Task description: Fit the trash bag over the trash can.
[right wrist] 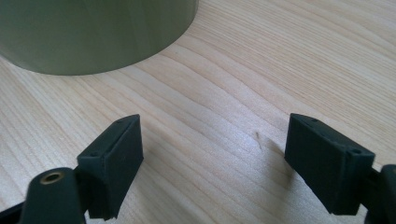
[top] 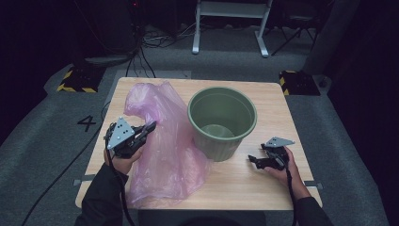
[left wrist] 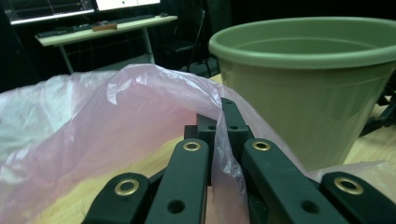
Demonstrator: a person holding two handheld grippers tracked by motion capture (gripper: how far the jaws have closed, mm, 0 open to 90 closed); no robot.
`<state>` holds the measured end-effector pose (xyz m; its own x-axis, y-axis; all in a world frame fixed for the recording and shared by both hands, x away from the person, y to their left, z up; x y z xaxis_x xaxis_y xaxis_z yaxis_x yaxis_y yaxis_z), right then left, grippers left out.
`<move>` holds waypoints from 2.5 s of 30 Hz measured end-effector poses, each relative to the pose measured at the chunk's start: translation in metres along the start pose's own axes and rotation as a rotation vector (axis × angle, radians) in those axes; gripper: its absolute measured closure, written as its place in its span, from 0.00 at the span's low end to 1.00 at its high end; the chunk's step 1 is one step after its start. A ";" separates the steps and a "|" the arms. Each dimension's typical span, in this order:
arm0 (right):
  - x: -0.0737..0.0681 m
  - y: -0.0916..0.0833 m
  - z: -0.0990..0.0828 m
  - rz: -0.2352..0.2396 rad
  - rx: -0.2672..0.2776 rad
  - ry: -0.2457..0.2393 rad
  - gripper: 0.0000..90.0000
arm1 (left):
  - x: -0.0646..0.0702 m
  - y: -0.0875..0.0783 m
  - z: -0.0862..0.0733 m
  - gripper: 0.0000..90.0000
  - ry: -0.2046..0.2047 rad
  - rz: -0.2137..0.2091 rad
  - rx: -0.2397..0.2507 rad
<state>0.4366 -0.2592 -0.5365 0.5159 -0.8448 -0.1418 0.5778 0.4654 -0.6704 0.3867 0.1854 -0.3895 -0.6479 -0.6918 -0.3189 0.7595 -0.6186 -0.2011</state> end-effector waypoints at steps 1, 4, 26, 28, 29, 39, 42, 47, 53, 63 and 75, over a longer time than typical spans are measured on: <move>0.000 0.000 0.000 0.000 0.000 0.001 0.22 | 0.001 -0.003 0.006 0.99 0.007 -0.009 0.017; 0.000 0.000 0.000 0.000 0.000 0.002 0.22 | 0.004 -0.004 0.012 0.99 0.016 -0.019 0.032; -0.005 0.001 0.001 0.003 0.009 -0.023 0.24 | -0.012 -0.027 0.059 0.99 0.044 0.004 0.188; -0.005 0.001 0.001 0.001 0.009 -0.023 0.24 | -0.015 -0.030 0.068 0.99 0.048 0.004 0.204; -0.005 0.000 0.001 0.004 0.011 -0.023 0.25 | -0.016 -0.031 0.076 0.99 0.053 -0.001 0.215; -0.013 -0.003 0.004 0.037 0.024 -0.026 0.25 | -0.001 -0.025 0.121 0.99 0.109 -0.066 0.283; -0.013 -0.008 0.007 0.047 0.044 -0.014 0.25 | 0.009 -0.018 0.131 1.00 0.128 -0.110 0.290; -0.014 -0.030 0.020 0.065 0.120 -0.011 0.27 | 0.030 0.002 0.141 0.99 0.147 -0.191 0.286; -0.020 -0.078 0.047 0.084 0.270 -0.010 0.28 | 0.061 0.030 0.139 0.99 0.202 -0.284 0.231; -0.042 -0.133 0.093 0.103 0.386 -0.042 0.28 | 0.097 0.074 0.119 0.99 0.232 -0.404 0.108; -0.090 -0.139 0.140 0.171 0.401 -0.143 0.28 | 0.111 0.093 0.102 0.99 0.248 -0.454 0.025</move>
<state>0.3983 -0.2107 -0.3282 0.6911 -0.7150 -0.1056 0.6613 0.6845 -0.3069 0.3794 0.0127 -0.3497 -0.8763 -0.2447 -0.4149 0.4017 -0.8466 -0.3490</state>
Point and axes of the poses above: each handheld gripper's, and its own axes: y roughly forward along the jaws, z roughly out of its top, x roughly to its right, the point moved 5 cm from there along y, roughly forward along the jaws, and after that the axes turned 13 degrees about y, right-handed, at the moved point
